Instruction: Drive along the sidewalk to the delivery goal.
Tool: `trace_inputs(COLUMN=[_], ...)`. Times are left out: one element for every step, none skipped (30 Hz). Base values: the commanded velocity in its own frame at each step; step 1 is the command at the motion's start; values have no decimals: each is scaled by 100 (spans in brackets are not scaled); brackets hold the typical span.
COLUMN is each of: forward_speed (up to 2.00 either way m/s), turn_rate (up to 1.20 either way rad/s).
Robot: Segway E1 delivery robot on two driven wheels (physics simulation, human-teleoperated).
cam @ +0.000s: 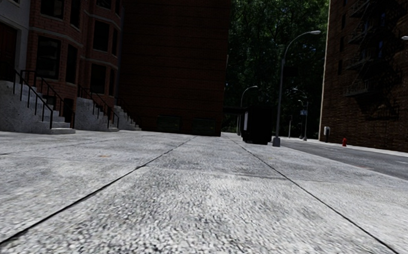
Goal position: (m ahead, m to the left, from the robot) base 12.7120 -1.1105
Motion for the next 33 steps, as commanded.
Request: trace_inputs(forward_speed=[200, 200, 200, 200, 200, 200, 200, 200, 200, 200, 200, 200, 200, 200, 200, 200, 200, 200, 200, 200, 200, 200, 200, 200, 200, 200, 200, 200, 200, 200, 200, 200, 200], turn_rate=[0, 0, 0, 0, 0, 0, 0, 0, 0, 0, 0, 0, 0, 0, 0, 0, 0, 0, 0, 0, 0, 0, 0, 0, 0, 0, 0, 0, 0, 0, 0, 0, 0])
